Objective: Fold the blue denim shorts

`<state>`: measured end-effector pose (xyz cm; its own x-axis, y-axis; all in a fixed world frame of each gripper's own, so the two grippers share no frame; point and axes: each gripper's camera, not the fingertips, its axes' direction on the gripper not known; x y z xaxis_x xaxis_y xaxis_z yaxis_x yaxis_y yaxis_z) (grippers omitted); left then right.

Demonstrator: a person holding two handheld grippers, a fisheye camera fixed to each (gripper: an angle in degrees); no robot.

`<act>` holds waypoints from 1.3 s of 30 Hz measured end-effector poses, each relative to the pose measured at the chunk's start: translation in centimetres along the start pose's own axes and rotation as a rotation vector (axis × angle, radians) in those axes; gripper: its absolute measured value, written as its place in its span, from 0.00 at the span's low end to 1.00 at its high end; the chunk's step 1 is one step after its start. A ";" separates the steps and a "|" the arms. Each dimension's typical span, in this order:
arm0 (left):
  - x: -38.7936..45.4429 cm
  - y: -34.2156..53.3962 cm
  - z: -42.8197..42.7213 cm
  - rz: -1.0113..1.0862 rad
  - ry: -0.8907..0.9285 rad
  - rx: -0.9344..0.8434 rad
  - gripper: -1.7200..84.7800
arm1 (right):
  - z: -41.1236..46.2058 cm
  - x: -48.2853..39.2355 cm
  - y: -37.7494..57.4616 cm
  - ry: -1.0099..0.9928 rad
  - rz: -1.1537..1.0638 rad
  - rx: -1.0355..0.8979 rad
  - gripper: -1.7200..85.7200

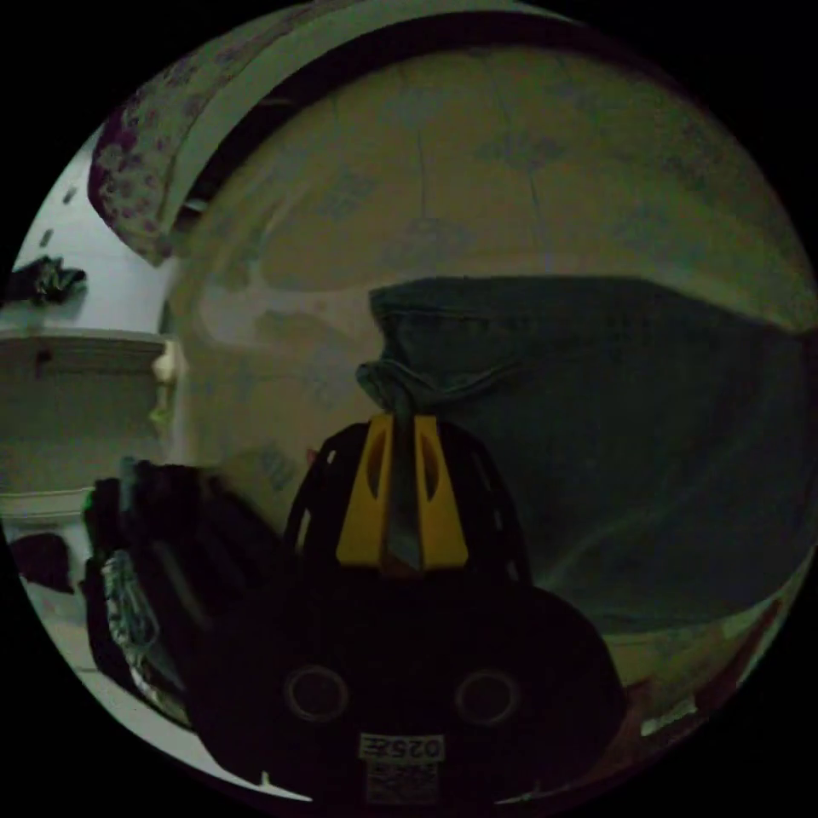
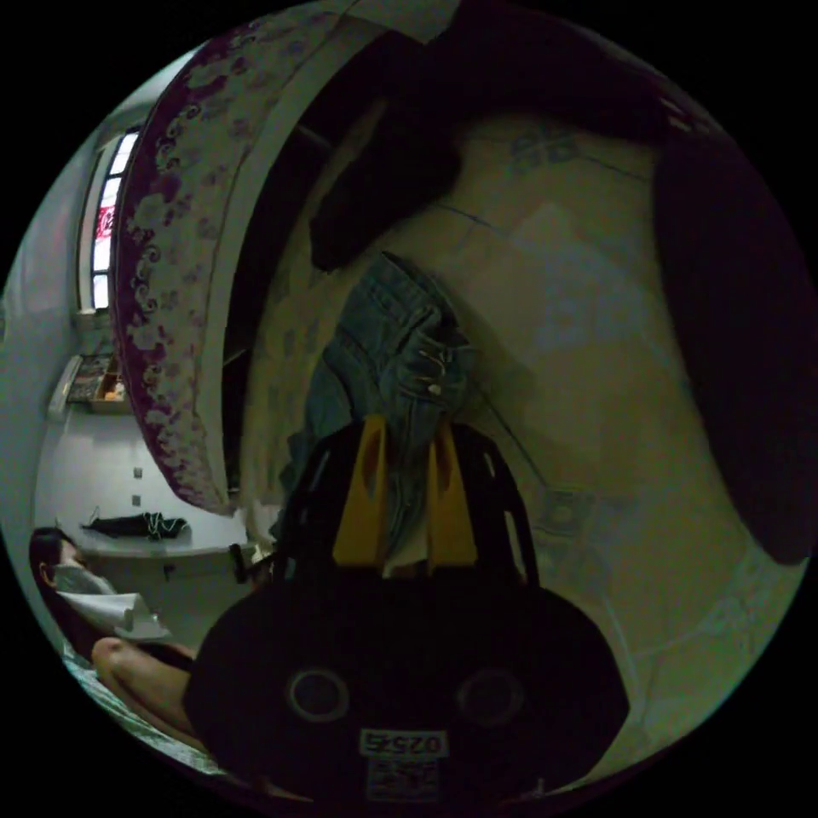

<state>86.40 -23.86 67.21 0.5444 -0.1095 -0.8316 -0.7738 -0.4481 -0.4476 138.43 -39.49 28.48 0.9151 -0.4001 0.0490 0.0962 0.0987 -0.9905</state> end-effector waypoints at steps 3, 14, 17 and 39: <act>-0.5 4.4 0.8 -0.108 -0.054 -0.014 0.02 | -0.9 -6.4 0.0 0.071 -0.289 0.042 0.08; -5.4 8.5 -3.1 -0.422 0.321 0.159 0.03 | 8.0 3.3 0.1 0.102 -0.037 -0.016 0.12; -3.3 7.4 -8.1 -0.192 0.450 0.406 0.08 | 7.8 4.9 3.2 -0.037 -0.007 0.071 0.14; -15.1 15.6 8.0 -0.219 0.718 0.041 0.12 | 47.3 -24.6 33.9 -0.379 -1.421 -0.763 0.25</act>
<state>63.48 -22.12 70.14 0.7537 -0.5797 -0.3096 -0.6272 -0.4940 -0.6021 137.71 16.74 -0.23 0.3185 0.4676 0.8246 0.7874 -0.6148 0.0445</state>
